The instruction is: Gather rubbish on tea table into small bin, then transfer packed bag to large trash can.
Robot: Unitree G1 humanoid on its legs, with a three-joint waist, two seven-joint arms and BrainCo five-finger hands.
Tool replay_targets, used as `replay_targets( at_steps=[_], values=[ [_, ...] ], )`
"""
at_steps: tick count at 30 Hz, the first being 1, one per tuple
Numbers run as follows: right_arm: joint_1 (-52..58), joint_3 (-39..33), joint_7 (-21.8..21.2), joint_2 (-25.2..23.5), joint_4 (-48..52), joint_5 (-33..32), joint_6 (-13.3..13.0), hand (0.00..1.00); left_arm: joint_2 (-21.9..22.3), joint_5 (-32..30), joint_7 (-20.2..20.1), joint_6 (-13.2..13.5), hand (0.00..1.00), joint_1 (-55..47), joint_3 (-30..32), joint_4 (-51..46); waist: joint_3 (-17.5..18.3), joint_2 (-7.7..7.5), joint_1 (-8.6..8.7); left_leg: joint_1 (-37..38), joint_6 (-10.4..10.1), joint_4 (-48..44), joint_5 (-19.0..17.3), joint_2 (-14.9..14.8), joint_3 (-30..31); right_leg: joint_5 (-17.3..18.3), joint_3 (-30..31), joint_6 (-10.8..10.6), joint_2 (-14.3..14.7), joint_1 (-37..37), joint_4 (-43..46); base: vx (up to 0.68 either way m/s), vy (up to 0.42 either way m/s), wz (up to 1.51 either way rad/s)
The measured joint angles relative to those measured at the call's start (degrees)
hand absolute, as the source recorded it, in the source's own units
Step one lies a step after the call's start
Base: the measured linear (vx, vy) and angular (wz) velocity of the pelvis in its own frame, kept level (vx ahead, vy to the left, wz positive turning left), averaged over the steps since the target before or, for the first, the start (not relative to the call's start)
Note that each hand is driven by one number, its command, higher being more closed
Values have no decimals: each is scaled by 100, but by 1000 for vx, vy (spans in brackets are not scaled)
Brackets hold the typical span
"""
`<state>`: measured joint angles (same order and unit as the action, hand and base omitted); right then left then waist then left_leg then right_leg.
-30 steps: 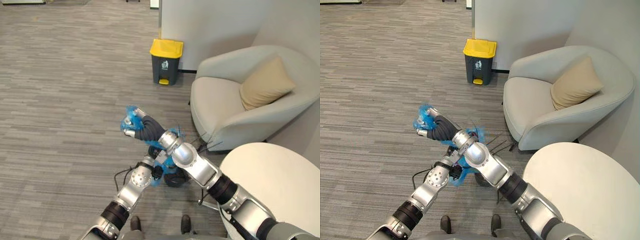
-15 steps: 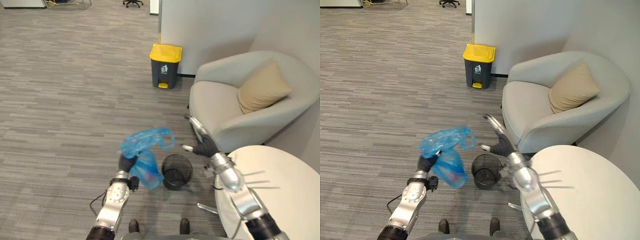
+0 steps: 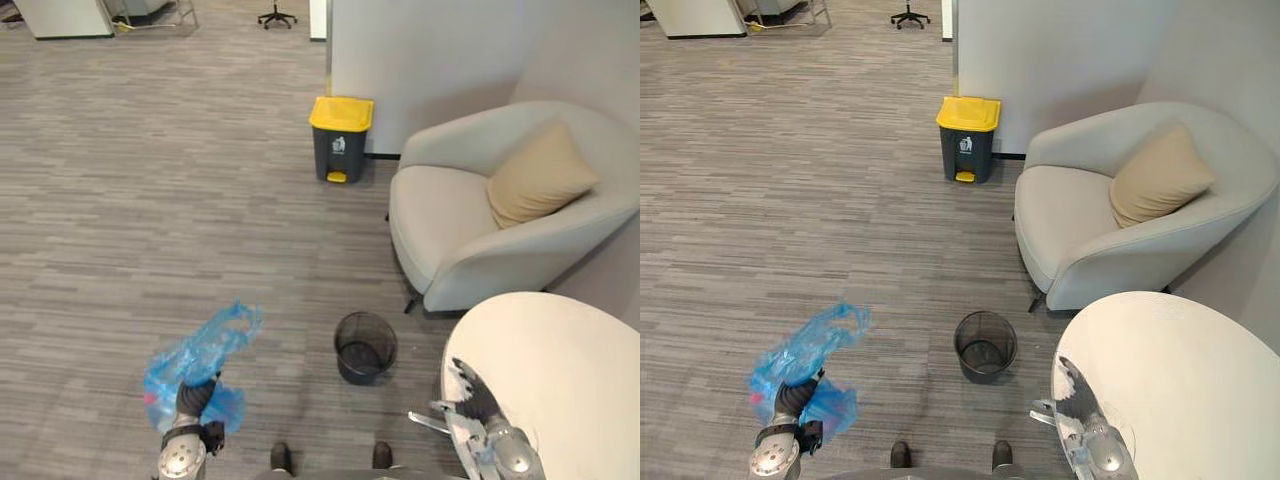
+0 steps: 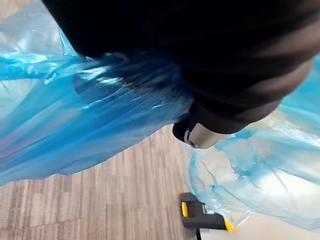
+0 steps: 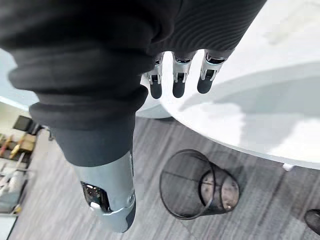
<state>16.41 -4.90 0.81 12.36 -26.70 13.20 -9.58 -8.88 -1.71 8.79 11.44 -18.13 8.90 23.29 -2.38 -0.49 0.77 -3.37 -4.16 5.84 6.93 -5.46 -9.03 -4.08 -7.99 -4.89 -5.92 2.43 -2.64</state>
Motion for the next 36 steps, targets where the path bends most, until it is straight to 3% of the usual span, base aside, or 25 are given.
replay_targets(
  at_steps=[3,4,5,6,7,8,9,13,14,15,16,17,18,19,21,23,25,28,29,31,33,34,36],
  values=[
    [87,14,136,-193,134,-30,-2,0,148,1,-6,-2,100,-31,83,-60,-128,18,-24,-410,117,-360,-89,10,85,237,-490,-30,-150,197,487,-16,33,84],
    [106,5,220,-267,178,-30,-1,0,207,1,-7,-3,100,-35,81,-124,-184,3,-23,-620,143,-620,-281,-27,-101,301,-778,-58,-244,201,550,-12,86,123],
    [168,-76,297,-374,299,-26,4,0,255,1,-9,-14,100,-19,78,-175,-263,-81,-6,-868,379,-1287,-466,-204,-773,351,-1048,-56,-436,242,574,-5,100,113],
    [176,-117,318,-401,359,-25,6,0,283,1,-9,-32,100,-39,77,-225,-295,-64,-20,-985,548,-1698,-589,-327,-1094,375,-1131,-74,-463,246,621,34,137,95],
    [163,-132,407,-407,479,-25,18,0,338,1,-8,-43,100,-83,76,-277,-357,78,-69,-1073,514,-2197,-1037,-559,-1532,489,-1255,-150,-500,174,792,50,120,52],
    [156,-125,435,-406,540,-24,26,0,350,0,-7,-51,100,-87,79,-279,-412,80,-130,-1088,499,-2277,-1150,-585,-1573,548,-1273,-193,-525,171,902,89,158,46],
    [137,-95,431,-421,586,-12,27,0,356,0,-5,-87,100,-136,79,-294,-418,48,-222,-1121,511,-2387,-1294,-520,-1562,602,-1272,-244,-615,171,976,85,131,24],
    [-12,-93,449,-562,562,41,137,0,370,-4,-21,-110,100,-279,64,-344,-539,-122,-319,-1296,507,-2952,-1886,-410,-1717,950,-1244,-432,-896,166,1254,121,190,14],
    [21,-95,450,-608,563,39,149,0,358,-8,-54,-114,100,-273,64,-353,-556,-156,-286,-1271,525,-3045,-2009,-321,-1725,1147,-1245,-397,-1027,142,1413,214,203,59],
    [150,-87,452,-632,578,34,162,0,358,-10,-109,-124,100,-243,51,-426,-616,-200,-221,-1225,618,-3309,-2240,-317,-1731,1348,-1178,-58,-1085,109,1787,269,242,74],
    [167,-64,450,-642,594,28,191,0,350,-12,-108,-127,100,-229,8,-538,-785,-238,-173,-1146,729,-3501,-2424,-219,-1487,1339,-766,193,-1255,396,2897,222,200,63],
    [162,-49,449,-661,586,26,214,0,316,-13,-105,-131,100,-196,-51,-535,-822,-206,-163,-1059,741,-3492,-2466,-155,-1422,1317,-471,285,-1299,744,3594,213,170,72],
    [195,-34,452,-744,567,21,217,0,170,-15,-105,-161,100,-126,-228,-534,-846,-160,-34,-961,760,-3349,-2530,-80,-1218,1613,-57,85,-1081,1196,4354,192,118,74],
    [208,43,453,-755,542,16,217,0,76,-15,-106,-158,100,-103,-348,-537,-841,-182,15,-842,748,-3171,-2522,9,-1108,1734,32,-15,-911,1407,4449,383,131,90],
    [210,105,453,-760,541,10,212,0,18,-17,-105,-158,100,-31,-491,-530,-860,-224,71,-567,729,-2942,-2559,206,-948,1807,11,-71,-741,1715,4331,419,86,58],
    [177,98,476,-756,520,-32,212,0,16,-14,-104,-158,100,109,-596,-430,-888,-160,168,-202,697,-2763,-2727,368,-809,1789,-119,-74,-509,2093,3806,410,35,52],
    [46,96,512,-737,248,-31,209,0,5,-12,-101,-150,100,326,-593,-209,-923,-108,167,129,692,-2582,-2718,417,-768,1525,-287,86,-309,2214,3003,490,0,49],
    [158,108,524,-739,324,-33,221,0,27,-17,-103,-150,100,318,-626,-127,-839,-242,290,702,409,-2388,-2839,537,-756,792,-366,538,-168,2377,2979,690,-85,48],
    [139,136,522,-628,362,-32,225,0,220,-18,-104,-173,100,239,-608,-87,-820,13,295,822,167,-2669,-2714,291,-734,907,-522,762,-77,2295,3360,539,-84,2],
    [134,149,512,-614,575,-30,219,0,392,-18,-116,-171,100,149,-605,-128,-833,176,308,715,-132,-3377,-2440,16,-770,1126,-658,975,47,2047,3399,627,-78,-29],
    [188,167,518,-511,908,-32,211,0,600,-16,-129,-171,100,93,-596,-168,-849,259,262,118,118,-5395,-1257,-484,-772,1312,-573,1171,383,1212,2934,746,-99,-62],
    [204,158,533,-516,1012,-40,204,0,601,-12,-137,-169,100,87,-616,-203,-852,263,228,-44,190,-5846,-1394,-630,-812,1335,-461,1196,451,958,2759,614,-27,-81],
    [198,138,565,-521,1254,-185,184,0,600,-4,-139,-154,100,128,-611,-390,-882,126,118,-605,416,-6501,-1865,-754,-878,1427,-41,1169,497,362,2273,516,46,-70]
  ],
)
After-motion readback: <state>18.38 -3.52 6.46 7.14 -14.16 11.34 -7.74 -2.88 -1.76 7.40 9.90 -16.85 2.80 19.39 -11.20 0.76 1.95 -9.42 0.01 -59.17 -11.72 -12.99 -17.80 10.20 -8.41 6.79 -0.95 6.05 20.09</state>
